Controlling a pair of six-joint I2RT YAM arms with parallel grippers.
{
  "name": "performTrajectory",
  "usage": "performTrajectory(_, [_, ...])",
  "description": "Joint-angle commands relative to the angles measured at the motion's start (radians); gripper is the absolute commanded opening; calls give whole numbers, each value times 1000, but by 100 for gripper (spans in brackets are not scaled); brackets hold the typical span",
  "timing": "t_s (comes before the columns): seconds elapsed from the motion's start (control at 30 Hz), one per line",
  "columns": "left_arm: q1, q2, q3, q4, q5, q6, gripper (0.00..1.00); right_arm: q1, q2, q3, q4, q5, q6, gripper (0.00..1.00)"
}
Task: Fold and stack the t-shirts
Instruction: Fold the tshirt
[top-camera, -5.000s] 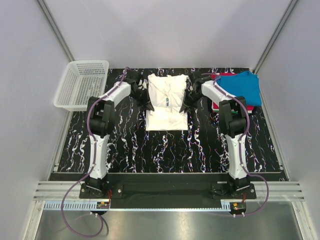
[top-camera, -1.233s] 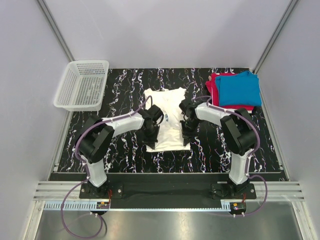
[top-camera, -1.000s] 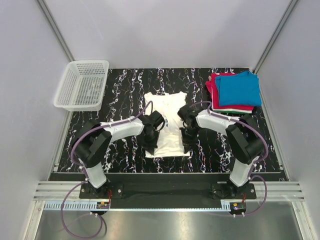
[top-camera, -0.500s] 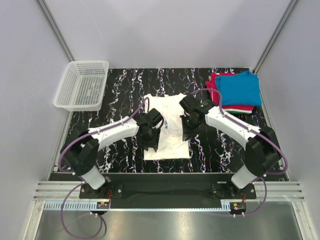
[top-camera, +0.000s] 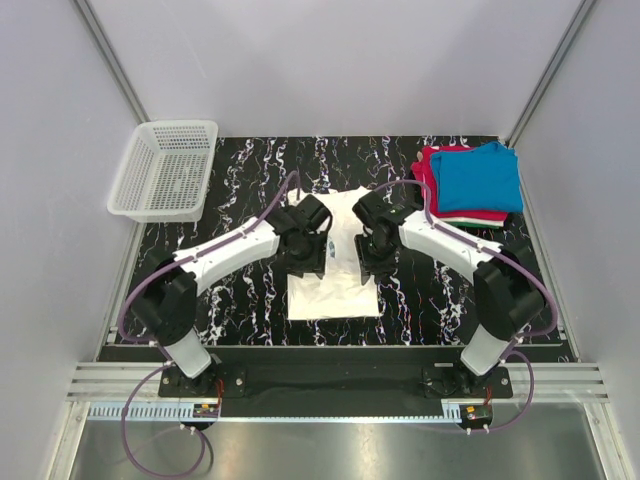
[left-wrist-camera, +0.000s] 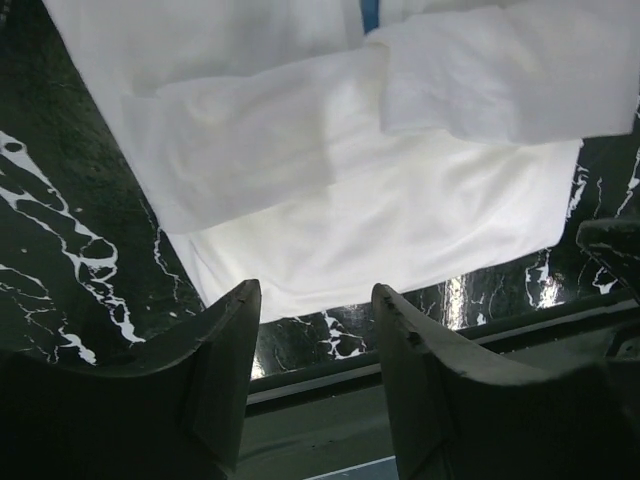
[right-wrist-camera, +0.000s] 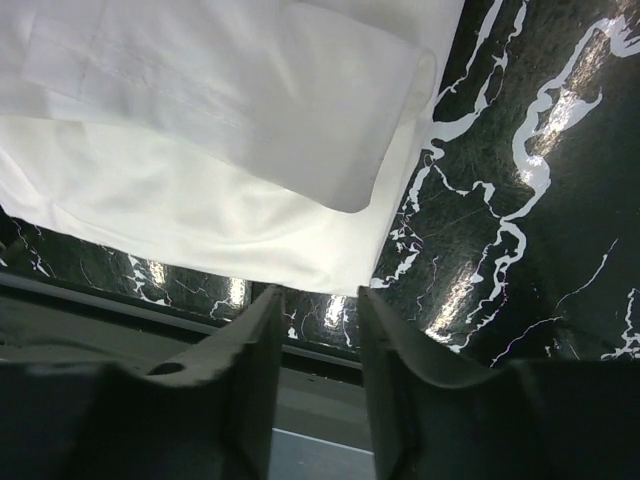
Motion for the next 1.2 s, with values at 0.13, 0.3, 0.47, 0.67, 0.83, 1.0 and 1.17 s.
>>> performTrajectory(0.13, [199, -46, -35, 48, 20, 73, 57, -115, -57, -2, 83, -14, -20, 49])
performTrajectory(0.3, [222, 4, -18, 64, 47, 130, 57, -129, 1, 37, 87, -5, -47, 50])
performTrajectory(0.47, [224, 32, -6, 84, 78, 144, 57, -129, 59, 63, 101, -28, -34, 50])
performTrajectory(0.67, [225, 46, -15, 87, 89, 163, 57, -130, 110, 97, 107, -48, -18, 50])
performTrajectory(0.83, [231, 52, -29, 90, 93, 171, 56, -129, 139, 126, 106, -76, -12, 50])
performTrajectory(1.0, [242, 58, -32, 96, 95, 179, 56, -129, 165, 136, 104, -85, -4, 49])
performTrajectory(1.17, [253, 61, -30, 96, 95, 182, 56, -129, 191, 124, 109, -93, -4, 49])
